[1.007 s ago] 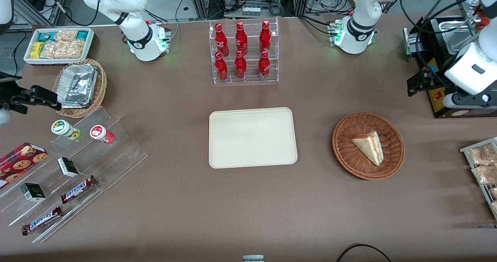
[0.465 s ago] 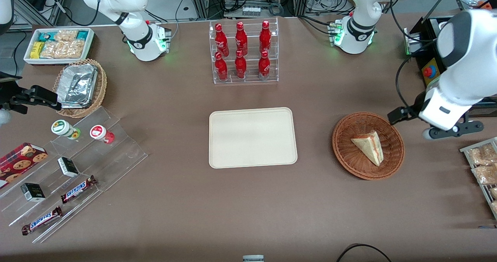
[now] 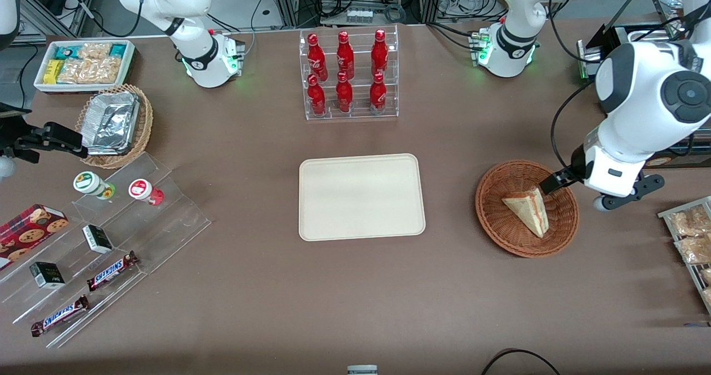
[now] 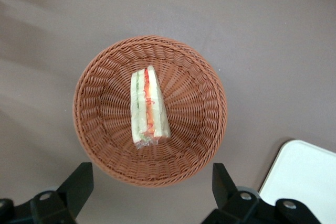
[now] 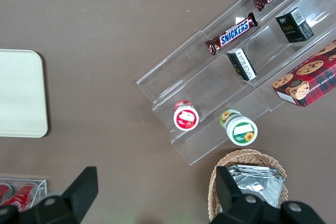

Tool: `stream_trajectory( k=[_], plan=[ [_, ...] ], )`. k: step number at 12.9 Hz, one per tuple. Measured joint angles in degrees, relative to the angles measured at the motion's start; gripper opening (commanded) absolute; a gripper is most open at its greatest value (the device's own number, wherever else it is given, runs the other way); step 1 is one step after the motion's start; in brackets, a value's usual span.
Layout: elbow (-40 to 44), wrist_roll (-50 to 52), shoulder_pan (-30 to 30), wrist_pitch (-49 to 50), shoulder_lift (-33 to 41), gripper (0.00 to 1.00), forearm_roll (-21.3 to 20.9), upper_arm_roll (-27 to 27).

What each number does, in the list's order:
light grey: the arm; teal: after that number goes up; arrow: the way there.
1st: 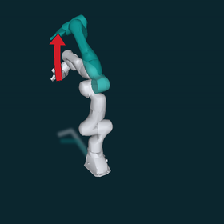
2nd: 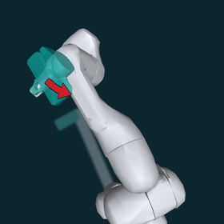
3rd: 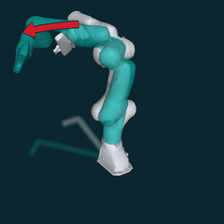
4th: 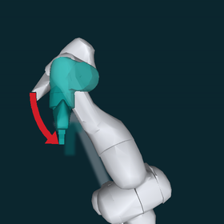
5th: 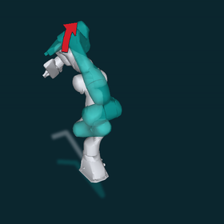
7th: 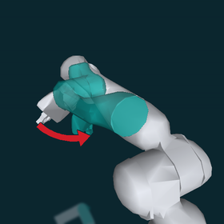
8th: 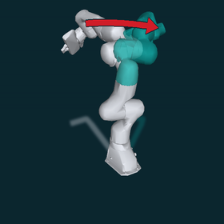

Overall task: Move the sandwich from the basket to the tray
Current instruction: 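Lower the open left gripper around the sandwich's wrapped edge and close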

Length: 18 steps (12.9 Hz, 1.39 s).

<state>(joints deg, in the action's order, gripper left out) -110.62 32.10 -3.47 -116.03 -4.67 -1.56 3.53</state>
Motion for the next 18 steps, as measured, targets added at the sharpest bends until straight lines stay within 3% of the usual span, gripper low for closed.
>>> stream_trajectory(
  k=[7,18],
  plan=[
    [-13.01,4.78,0.02,-16.49,-0.63,1.0,0.0,-0.09],
    [-15.72,5.55,0.16,-21.93,-6.65,1.0,-0.15,-0.76]
  ],
)
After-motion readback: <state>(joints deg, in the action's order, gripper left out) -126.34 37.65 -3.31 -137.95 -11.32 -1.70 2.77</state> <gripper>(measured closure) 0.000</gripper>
